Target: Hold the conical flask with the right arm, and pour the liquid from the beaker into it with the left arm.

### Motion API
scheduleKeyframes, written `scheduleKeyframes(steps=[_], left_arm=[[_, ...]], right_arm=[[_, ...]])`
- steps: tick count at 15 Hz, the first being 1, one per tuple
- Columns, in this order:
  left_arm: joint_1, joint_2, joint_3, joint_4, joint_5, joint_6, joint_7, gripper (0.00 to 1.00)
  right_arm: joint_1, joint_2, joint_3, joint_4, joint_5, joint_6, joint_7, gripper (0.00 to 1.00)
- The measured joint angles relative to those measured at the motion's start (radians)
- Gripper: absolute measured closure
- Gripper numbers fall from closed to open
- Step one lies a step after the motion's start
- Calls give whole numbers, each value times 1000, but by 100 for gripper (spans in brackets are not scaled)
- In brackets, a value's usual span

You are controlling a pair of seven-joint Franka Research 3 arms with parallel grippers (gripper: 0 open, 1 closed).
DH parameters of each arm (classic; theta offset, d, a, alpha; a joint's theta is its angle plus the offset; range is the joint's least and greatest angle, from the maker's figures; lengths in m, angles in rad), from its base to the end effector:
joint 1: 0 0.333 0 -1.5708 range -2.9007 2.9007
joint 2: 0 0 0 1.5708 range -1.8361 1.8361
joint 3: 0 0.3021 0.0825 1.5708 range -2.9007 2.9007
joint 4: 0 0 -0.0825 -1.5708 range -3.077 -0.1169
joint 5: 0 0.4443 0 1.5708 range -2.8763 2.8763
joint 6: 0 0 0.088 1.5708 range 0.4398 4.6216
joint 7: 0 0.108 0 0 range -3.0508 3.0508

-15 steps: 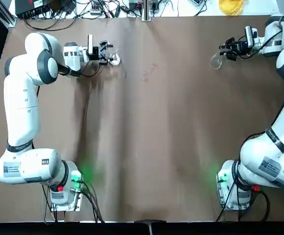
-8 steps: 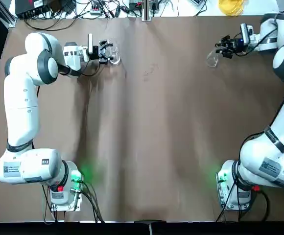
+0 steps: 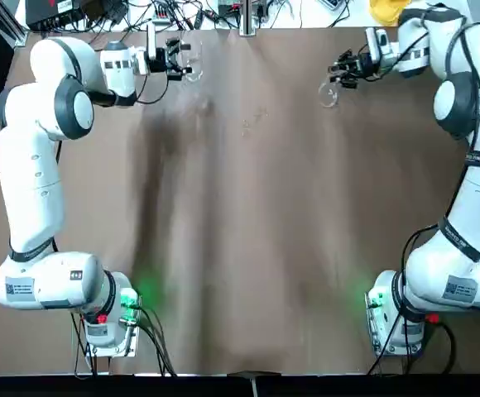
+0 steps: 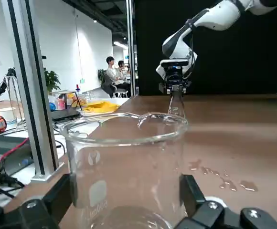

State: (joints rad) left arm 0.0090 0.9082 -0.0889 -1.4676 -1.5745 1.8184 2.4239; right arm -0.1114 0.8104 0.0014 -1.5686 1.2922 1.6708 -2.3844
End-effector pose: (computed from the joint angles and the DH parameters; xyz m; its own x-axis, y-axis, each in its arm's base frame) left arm 0.7292 -0.1319 0.1181 -0.0387 -0.1113 0.9930 -0.9910 -0.1228 -0.0524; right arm 0.6969 0.0184 0.1274 -0.0078 0.2601 0.9655 0.9997 0.0239 0.0017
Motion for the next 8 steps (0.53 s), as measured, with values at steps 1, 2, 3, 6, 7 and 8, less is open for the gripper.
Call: scheduleKeyframes(steps=[1,2,3,6,7,8], left_arm=[[-14,-18,2,0,3,21,-15,4],[-47,-48,2,0,26,74,-60,4],[-63,-58,3,0,42,102,-86,4],[-112,-79,4,-1,109,176,-146,4],[-128,-86,4,-1,130,206,-165,4],[-142,-94,4,0,148,231,-189,4]], right_arm=[[28,0,0,-2,33,14,1,61],[84,-1,0,-14,111,21,2,61],[115,-4,1,-23,147,35,2,61],[228,-13,4,-52,262,128,2,61],[266,-18,4,-59,292,152,3,61],[299,-23,5,-64,318,177,3,61]])
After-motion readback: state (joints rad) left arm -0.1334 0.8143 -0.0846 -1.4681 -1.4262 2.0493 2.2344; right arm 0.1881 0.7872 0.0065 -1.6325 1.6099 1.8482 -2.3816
